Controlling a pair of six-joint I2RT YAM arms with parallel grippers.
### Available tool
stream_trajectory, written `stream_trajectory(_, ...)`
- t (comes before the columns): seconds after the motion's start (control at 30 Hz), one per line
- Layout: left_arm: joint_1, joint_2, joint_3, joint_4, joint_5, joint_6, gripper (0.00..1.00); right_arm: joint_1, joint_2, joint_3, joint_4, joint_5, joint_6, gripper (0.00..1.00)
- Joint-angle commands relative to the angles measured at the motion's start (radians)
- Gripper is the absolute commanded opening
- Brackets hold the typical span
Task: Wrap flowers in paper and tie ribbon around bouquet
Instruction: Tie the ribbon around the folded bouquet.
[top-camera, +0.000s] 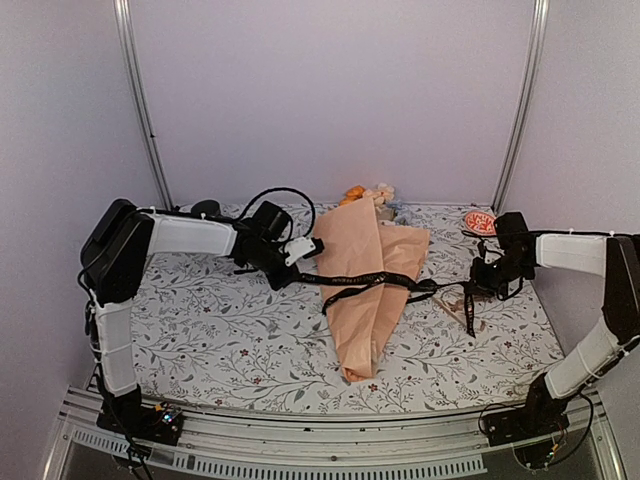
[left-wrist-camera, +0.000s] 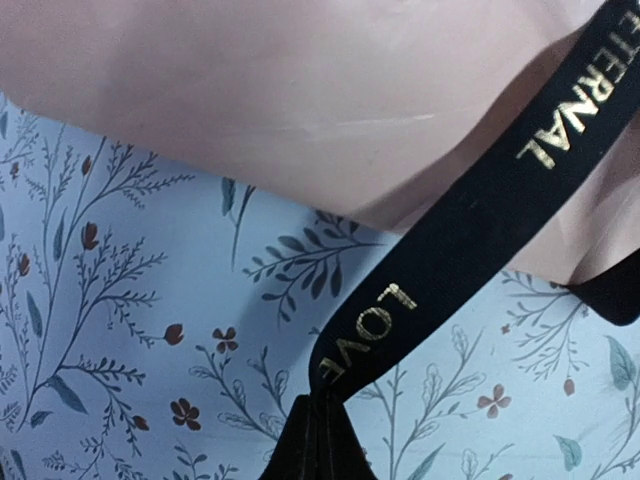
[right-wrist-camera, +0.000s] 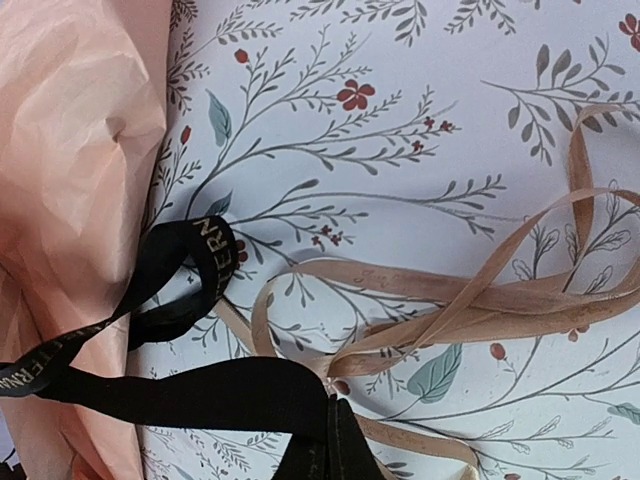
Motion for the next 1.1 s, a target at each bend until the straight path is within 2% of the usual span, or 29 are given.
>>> stream_trajectory(0.0, 0.035, -0.061, -0.04, 0.016, -0.033, -0.04, 0.0, -0.024, 0.027, 0.042, 0.021, -0.06, -0.039, 0.01)
stream_trajectory(0.4, 0.044, -0.063, -0.036, 0.041, 0.015, -0.06, 0.0, -0.007, 0.09, 0.147, -0.003, -0.11, -0.068, 0.01)
stream_trajectory(0.63, 0.044, -0.092, -0.005, 0.049, 0.033, -0.079, 0.0, 0.065, 0.141, 0.318, -0.059, -0.079, -0.081, 0.0)
stream_trajectory(0.83, 0.073, -0.138, -0.024, 0.07, 0.025, -0.174, 0.0, 0.056, 0.178, 0.399, -0.07, -0.125, -0.057, 0.01)
stream_trajectory(0.87, 0.103, -0.152, -0.046, 0.07, -0.015, -0.241, 0.0, 0.005, 0.168, 0.379, -0.078, -0.094, -0.052, 0.01)
stream_trajectory(0.9, 0.149, -0.177, -0.084, 0.074, -0.064, -0.323, 0.0, -0.1, 0.136, 0.326, -0.063, -0.062, -0.034, 0.01)
stream_trajectory(0.93, 0.223, -0.214, -0.151, 0.095, -0.08, -0.406, 0.0, -0.23, 0.089, 0.223, -0.005, -0.092, 0.007, 0.01)
stream_trajectory(1.0, 0.401, -0.33, -0.342, 0.215, -0.008, -0.569, 0.0, -0.484, 0.004, 0.06, 0.101, -0.142, 0.076, 0.01)
stream_trajectory(1.07, 0.561, -0.446, -0.538, 0.371, 0.042, -0.7, 0.0, -0.601, -0.053, -0.026, 0.121, -0.07, 0.085, 0.01)
